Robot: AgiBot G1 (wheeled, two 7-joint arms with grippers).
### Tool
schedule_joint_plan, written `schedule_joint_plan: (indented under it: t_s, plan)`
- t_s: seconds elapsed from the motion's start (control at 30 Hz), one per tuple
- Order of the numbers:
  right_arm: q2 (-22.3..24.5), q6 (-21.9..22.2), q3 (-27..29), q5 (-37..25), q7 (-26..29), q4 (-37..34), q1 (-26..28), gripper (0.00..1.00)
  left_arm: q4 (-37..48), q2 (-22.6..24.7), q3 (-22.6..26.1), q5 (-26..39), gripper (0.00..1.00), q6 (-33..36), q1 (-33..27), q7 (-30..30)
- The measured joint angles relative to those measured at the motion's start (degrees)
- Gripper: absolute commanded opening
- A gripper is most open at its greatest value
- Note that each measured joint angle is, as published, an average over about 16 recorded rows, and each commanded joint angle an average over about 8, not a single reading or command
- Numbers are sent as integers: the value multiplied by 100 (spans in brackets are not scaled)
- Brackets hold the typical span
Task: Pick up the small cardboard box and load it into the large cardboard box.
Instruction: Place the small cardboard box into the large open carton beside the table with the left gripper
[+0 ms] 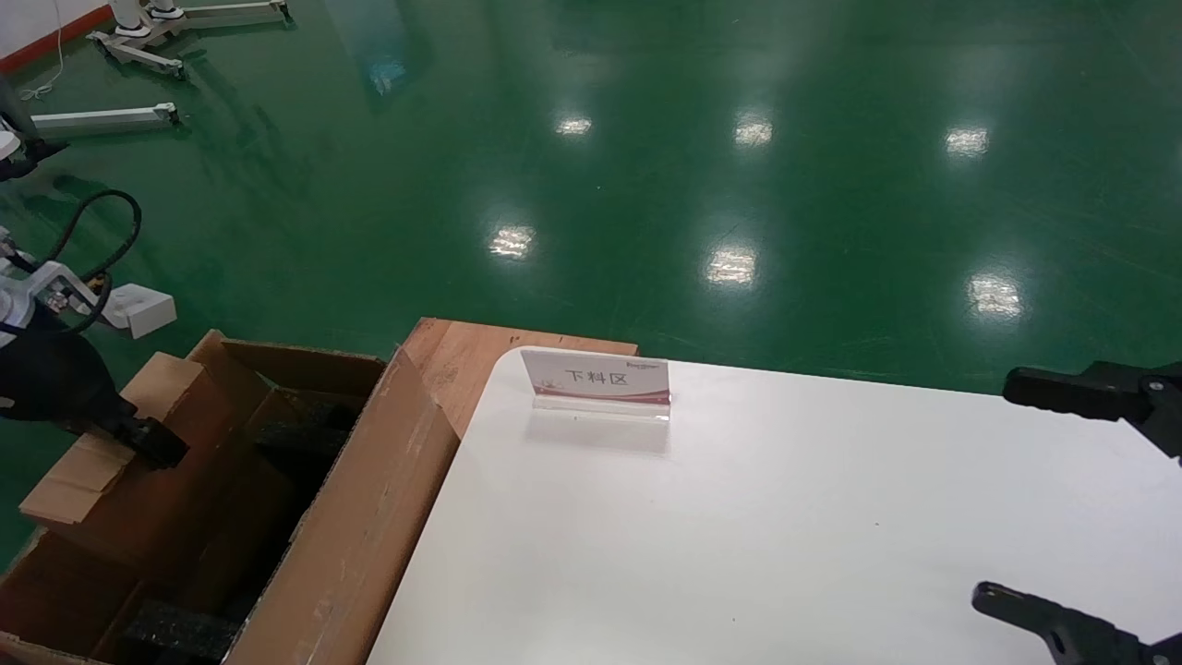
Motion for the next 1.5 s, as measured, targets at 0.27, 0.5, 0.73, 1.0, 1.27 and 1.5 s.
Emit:
schedule_joint_plan:
  t_s: [0.27,0.5,0.73,1.0,1.27,1.5]
  plan:
    - [1,1,-3,2,-1,0,1,100,610,121,-111,-223,0,-5,531,287]
    - [2,2,-5,3,-2,0,1,100,1199,245,-193,-387,0,26,996,521]
    - [3,3,-7,5,-4,0,2,100,1757,355,-260,-516,0,68,1400,691]
    - [4,4,-10,7,-5,0,2,100,2284,448,-320,-626,0,54,1788,802]
    - [5,6,-12,9,-6,-1,2,100,2625,512,-352,-686,63,-5,2052,906]
    - [5,7,-13,11,-7,-1,2,100,2731,537,-358,-701,100,-29,2139,962]
